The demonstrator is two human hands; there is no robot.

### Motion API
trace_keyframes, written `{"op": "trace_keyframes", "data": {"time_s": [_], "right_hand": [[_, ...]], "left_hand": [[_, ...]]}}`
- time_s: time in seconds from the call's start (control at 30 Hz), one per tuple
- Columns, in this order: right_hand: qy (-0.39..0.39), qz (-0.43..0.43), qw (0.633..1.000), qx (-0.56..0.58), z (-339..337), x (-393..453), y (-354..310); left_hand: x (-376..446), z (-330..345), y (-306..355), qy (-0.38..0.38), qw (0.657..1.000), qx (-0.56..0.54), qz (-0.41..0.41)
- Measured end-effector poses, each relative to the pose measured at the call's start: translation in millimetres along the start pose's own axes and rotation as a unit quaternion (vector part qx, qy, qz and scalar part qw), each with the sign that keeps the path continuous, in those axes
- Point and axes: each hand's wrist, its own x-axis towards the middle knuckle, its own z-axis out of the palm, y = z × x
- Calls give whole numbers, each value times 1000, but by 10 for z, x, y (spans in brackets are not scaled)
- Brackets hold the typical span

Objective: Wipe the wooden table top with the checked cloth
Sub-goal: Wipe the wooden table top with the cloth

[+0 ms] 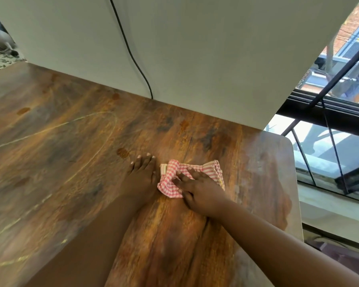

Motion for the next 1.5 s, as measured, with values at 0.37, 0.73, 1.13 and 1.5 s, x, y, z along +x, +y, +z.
{"op": "trace_keyframes", "data": {"time_s": [0.37,0.73,1.13,1.5], "right_hand": [[51,79,995,12,-231,727,397],[38,-18,999,0,-161,520,540],[62,80,995,12,-432,1288,893],[51,6,998,38,-439,1095,1150]], "left_hand": [[254,37,-23,-54,998,20,-23],[262,12,18,-77,996,37,-30],[323,76,-60,-92,995,20,-33],[317,60,-17,-82,996,10,-37]]}}
